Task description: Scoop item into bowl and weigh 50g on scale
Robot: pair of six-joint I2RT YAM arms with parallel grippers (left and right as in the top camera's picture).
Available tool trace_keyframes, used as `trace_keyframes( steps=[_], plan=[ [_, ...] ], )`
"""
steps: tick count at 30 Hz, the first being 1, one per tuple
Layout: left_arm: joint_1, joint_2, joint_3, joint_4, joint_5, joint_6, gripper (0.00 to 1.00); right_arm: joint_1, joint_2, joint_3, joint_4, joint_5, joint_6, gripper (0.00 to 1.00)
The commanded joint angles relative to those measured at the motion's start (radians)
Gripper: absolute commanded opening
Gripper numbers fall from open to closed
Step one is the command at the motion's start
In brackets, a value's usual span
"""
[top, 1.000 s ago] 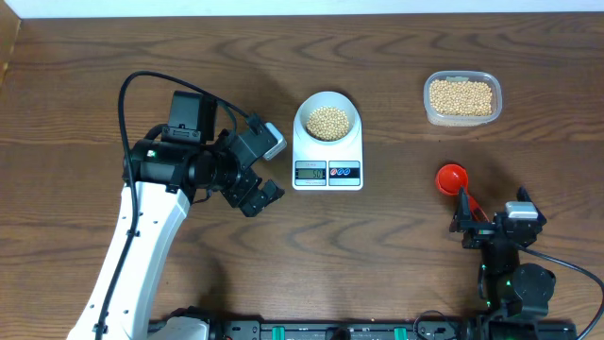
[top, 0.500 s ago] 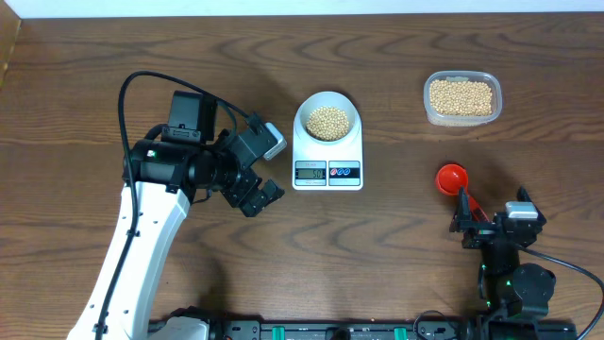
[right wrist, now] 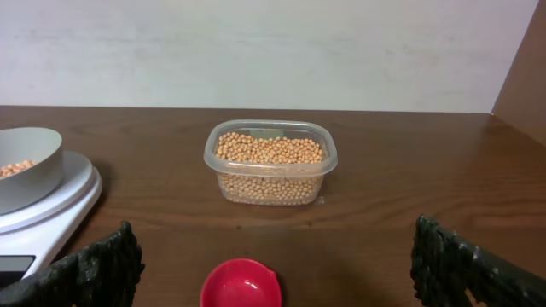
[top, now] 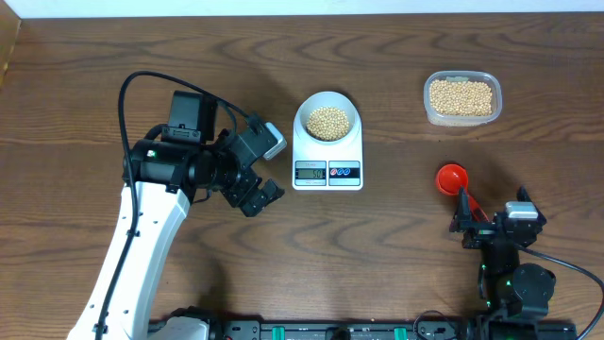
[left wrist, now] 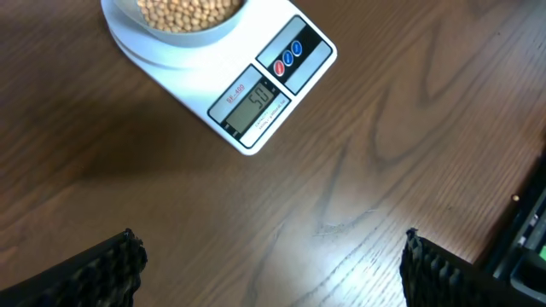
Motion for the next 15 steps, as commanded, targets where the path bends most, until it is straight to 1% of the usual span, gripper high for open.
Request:
trace_keyframes(
  steps=[1,8,15],
  plan=[
    [0.004,-0.014,0.013,0.015,0.025,0.013,0.98,0.007,-0.006,-0.002,-0.005,0.016,0.013,0.99],
    [0.004,-0.014,0.011,0.051,0.044,0.013,0.98,0.007,-0.006,-0.002,-0.005,0.016,0.013,0.99],
    [0.004,-0.017,0.010,0.157,0.063,0.009,0.98,0.007,-0.006,-0.002,-0.005,0.016,0.013,0.99]
  ],
)
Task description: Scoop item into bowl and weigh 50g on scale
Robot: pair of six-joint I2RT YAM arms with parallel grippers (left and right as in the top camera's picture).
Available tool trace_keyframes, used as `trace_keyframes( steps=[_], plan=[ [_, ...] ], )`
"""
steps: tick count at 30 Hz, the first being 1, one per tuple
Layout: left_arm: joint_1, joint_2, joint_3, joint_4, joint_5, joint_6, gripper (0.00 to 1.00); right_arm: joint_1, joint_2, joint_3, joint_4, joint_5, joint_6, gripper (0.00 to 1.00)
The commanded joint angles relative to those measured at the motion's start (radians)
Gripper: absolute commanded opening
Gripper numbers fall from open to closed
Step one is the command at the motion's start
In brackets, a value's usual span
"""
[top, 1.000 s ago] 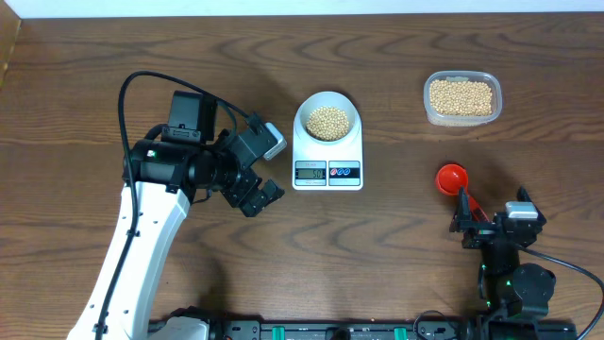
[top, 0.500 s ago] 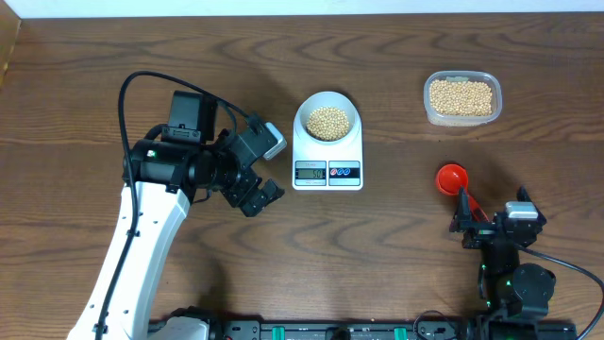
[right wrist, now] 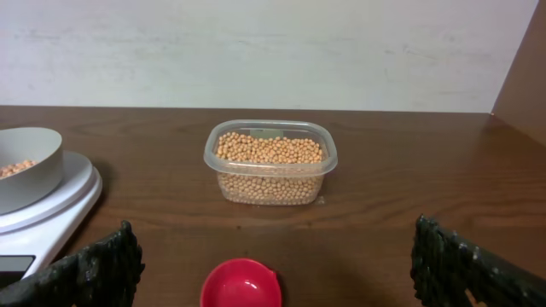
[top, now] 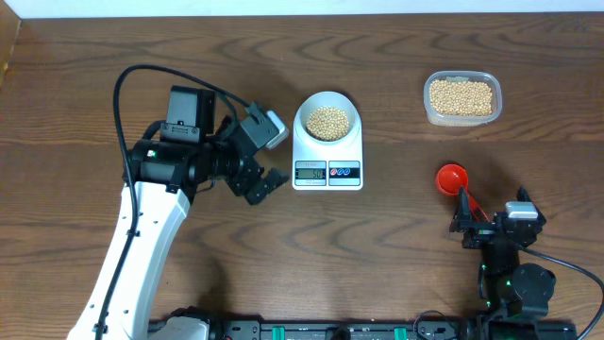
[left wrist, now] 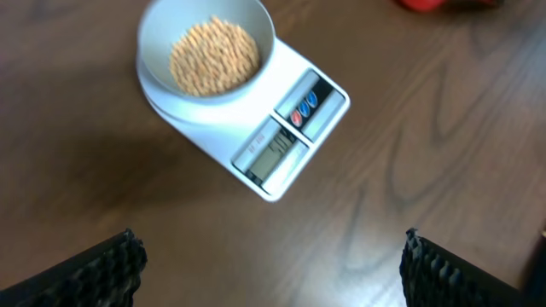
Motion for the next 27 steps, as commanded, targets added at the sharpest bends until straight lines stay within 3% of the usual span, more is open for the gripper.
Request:
trace_keyframes(
  steps=[1,15,19,27],
  plan=[
    [0.004,-0.020,0.010,0.028,0.021,-0.013,0.98,0.007,-0.006,-0.002,-0.005,0.016,0.013,0.99],
    [0.004,-0.216,-0.068,0.064,0.007,-0.265,0.98,0.007,-0.006,-0.002,-0.005,0.016,0.013,0.99],
    [0.005,-0.322,-0.171,0.156,-0.050,-0.403,0.98,0.007,-0.006,-0.002,-0.005,0.016,0.013,0.99],
    [0.008,-0.545,-0.426,0.360,-0.071,-0.521,0.98,0.007,-0.006,-0.002,-0.005,0.016,0.012,0.99]
  ],
)
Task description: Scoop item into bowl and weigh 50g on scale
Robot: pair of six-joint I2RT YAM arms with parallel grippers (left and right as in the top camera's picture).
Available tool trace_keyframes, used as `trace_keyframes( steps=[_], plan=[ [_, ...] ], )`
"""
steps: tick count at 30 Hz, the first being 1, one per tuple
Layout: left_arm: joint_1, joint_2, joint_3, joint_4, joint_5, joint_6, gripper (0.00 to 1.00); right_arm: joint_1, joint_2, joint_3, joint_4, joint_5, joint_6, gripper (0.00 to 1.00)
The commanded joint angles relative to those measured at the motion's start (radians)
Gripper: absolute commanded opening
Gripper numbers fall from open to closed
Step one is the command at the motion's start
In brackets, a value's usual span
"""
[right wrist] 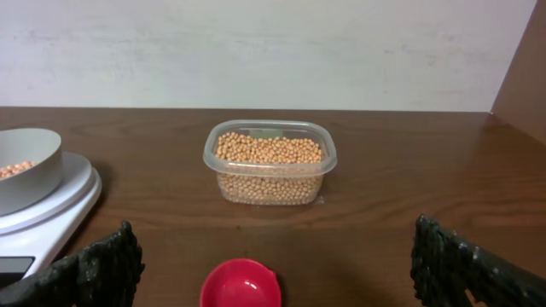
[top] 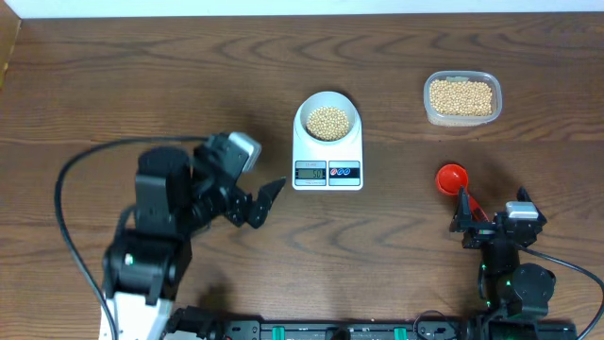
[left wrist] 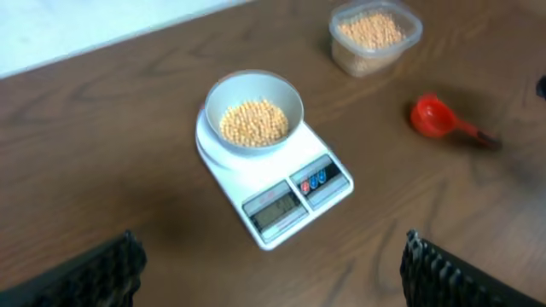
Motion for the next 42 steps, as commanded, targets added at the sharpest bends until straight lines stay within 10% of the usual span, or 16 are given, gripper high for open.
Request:
trace_keyframes(
  steps=[1,10,42],
  plan=[
    [0.010,-0.094,-0.109,0.064,-0.023,-0.105,0.98,0.007,-0.006,-0.002,-0.004,0.015,0.010,0.99],
    [0.107,-0.369,-0.363,0.225,-0.022,-0.288,0.98,0.007,-0.006,-0.002,-0.005,0.015,0.010,0.99],
    [0.167,-0.753,-0.621,0.288,-0.067,-0.304,0.98,0.007,-0.006,-0.002,-0.005,0.015,0.010,0.99]
  ],
)
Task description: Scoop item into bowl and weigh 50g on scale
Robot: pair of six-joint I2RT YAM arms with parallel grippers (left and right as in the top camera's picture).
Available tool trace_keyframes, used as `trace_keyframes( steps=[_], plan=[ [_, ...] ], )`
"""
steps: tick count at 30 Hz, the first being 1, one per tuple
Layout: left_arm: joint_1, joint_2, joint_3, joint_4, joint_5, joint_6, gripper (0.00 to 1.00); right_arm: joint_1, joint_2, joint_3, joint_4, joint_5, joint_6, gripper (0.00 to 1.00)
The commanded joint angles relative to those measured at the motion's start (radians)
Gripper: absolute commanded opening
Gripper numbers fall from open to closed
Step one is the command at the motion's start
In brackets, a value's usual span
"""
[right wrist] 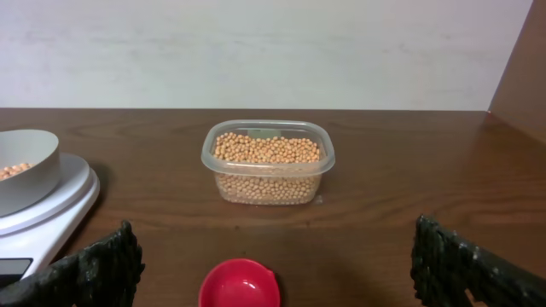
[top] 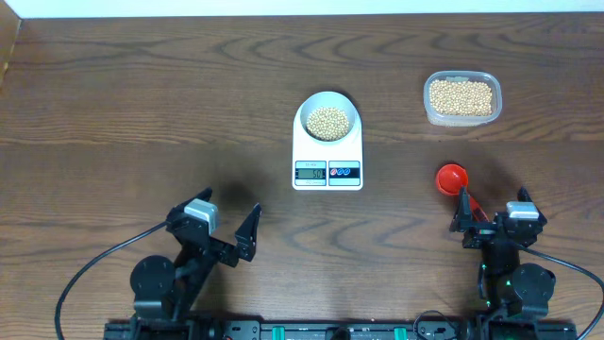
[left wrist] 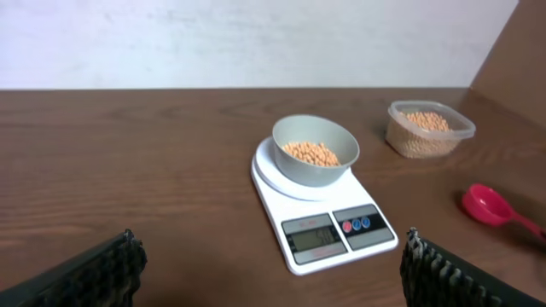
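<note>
A white bowl (top: 327, 117) holding soybeans sits on the white digital scale (top: 327, 171) at the table's middle; its display is lit. The clear tub of soybeans (top: 461, 97) stands at the back right. A red scoop (top: 452, 178) lies on the table in front of my right gripper (top: 493, 219), which is open and empty at the front right. My left gripper (top: 226, 231) is open and empty at the front left, well short of the scale (left wrist: 324, 224). The right wrist view shows the tub (right wrist: 268, 161) and scoop (right wrist: 240, 284).
The wooden table (top: 142, 94) runs to a white wall at the back. A darker side panel (right wrist: 520, 77) rises at the right edge. Both arm bases sit along the front rail.
My left arm has drawn back from beside the scale to the front left edge, its gripper low and open. The right arm, scoop, bowl and tub have not moved.
My left gripper hovered open just left of the scale, looking down at the display and the filled bowl. It then stood farther back and left, and now rests at the front edge. The right gripper stayed open behind the red scoop throughout.
</note>
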Motion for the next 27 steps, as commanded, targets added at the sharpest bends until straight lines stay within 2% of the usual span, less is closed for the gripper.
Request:
trace_keyframes(
  steps=[1,16,23,27],
  plan=[
    [0.032,-0.045,-0.031,0.002,-0.004,-0.006,0.98,0.007,-0.006,-0.002,-0.004,0.007,0.006,0.99],
    [0.078,-0.129,-0.041,-0.039,-0.016,0.002,0.98,0.007,-0.006,-0.002,-0.004,0.007,0.006,0.99],
    [0.077,-0.129,-0.061,-0.031,-0.171,0.002,0.98,0.007,-0.006,-0.002,-0.004,0.007,0.006,0.99],
    [0.077,-0.129,-0.111,0.033,-0.231,0.002,0.98,0.007,-0.006,-0.002,-0.004,0.007,0.006,0.99]
  ],
)
